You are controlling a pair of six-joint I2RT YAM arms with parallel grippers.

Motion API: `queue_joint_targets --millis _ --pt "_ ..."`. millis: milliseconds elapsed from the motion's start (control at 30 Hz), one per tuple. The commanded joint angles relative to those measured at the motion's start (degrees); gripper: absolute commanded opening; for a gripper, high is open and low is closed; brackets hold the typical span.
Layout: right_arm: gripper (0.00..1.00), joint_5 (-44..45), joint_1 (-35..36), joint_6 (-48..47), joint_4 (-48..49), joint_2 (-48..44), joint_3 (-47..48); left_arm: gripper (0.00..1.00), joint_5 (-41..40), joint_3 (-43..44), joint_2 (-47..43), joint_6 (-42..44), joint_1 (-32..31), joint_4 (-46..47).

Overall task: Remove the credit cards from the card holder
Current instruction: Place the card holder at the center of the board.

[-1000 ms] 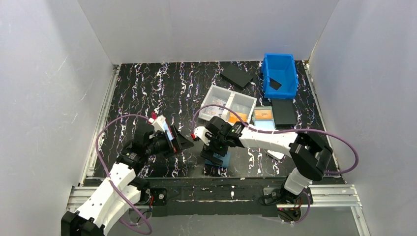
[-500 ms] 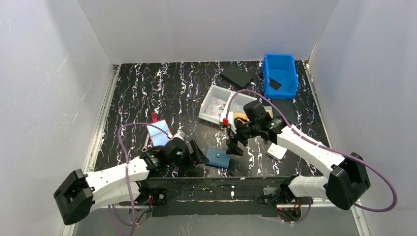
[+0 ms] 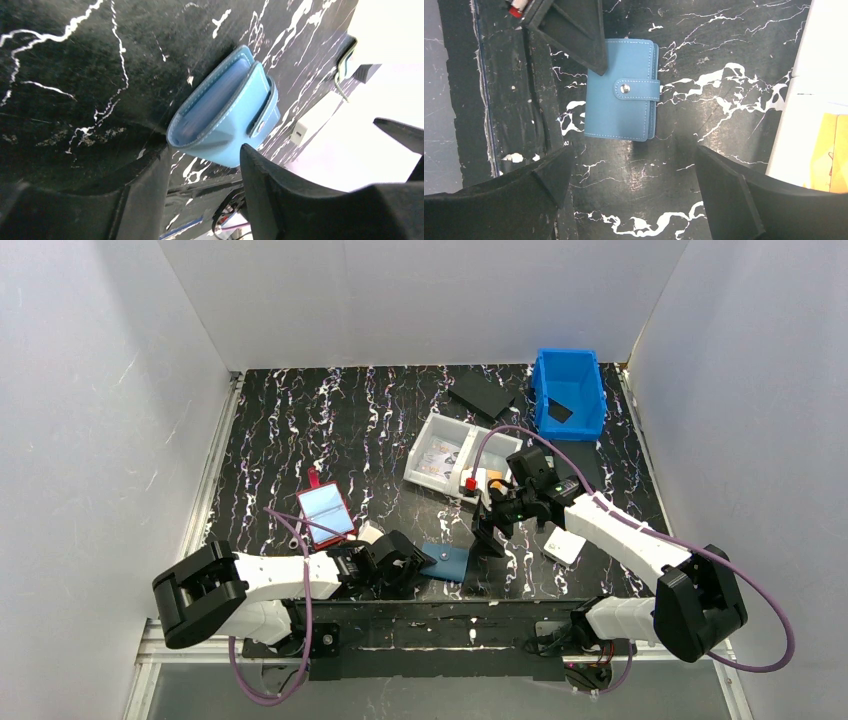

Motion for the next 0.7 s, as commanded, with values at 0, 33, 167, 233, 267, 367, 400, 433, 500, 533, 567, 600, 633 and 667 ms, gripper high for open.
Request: queue_joint_targets --millis 0,33,167,233,267,367,400,433,500,533,567,600,633,667 --pt "0.98 -2.6 -0.3 -1.6 -0.4 -0.1 0.7 0.45 -6.7 -0.9 0.4 -8.2 -0.4 -1.5" --pt "0.98 -2.7 -0.3 -1.6 -0.5 -0.1 0.7 0.41 -7.7 -1.5 0.0 -8.5 -0.4 -1.8" --pt "0.98 -2.9 -0.3 -1.9 -0.9 -0.2 0.8 0.26 -8.8 -4.0 -3.7 -1.7 2.9 -2.3" --pt "0.98 -3.0 -0.4 -2.3 -1.2 -0.3 0.7 0.23 -6.4 -3.8 -6.1 6.4 6.7 -3.6" --pt "0.98 -3.2 -0.3 -2.5 -1.6 -0.2 0.7 0.21 -3.7 -3.4 -6.9 12.8 9.1 -3.2" --pt "0.98 -3.9 -0.3 -3.8 -2.3 0.1 0.8 0.18 3.9 2.2 -6.3 30.4 16.4 -8.8" --pt "0.98 -4.0 -0.4 -4.4 -2.7 0.2 0.7 0.18 6.5 4.3 -4.9 34.7 18.1 -10.6" --pt "0.98 -4.4 -0.3 -5.5 -3.0 0.3 0.5 0.18 10.1 6.6 -2.8 38.4 19.4 -12.0" --pt "0.98 -6.6 0.3 -13.5 -5.2 0.7 -0.6 0.24 15.4 14.5 1.4 50.5 21.0 -17.8" --pt "0.98 -8.2 2.0 -20.3 -5.7 0.1 -2.8 0.31 13.6 16.0 -0.3 53.2 21.1 -21.6" --pt "0.98 -8.4 4.6 -27.9 -3.3 -1.9 -5.7 0.37 13.9 14.7 -5.0 53.3 21.1 -22.2" --pt "0.98 -6.2 7.6 -27.2 0.2 -2.0 -5.8 0.48 16.5 10.1 -10.3 49.9 21.0 -18.4" --pt "0.96 -4.6 9.6 -25.3 1.3 0.5 -4.0 0.60 18.8 6.0 -13.2 45.4 21.0 -14.3" --pt "0.94 -1.9 11.6 -23.6 3.7 1.7 -3.7 0.67 20.4 2.2 -15.8 40.7 20.9 -10.3"
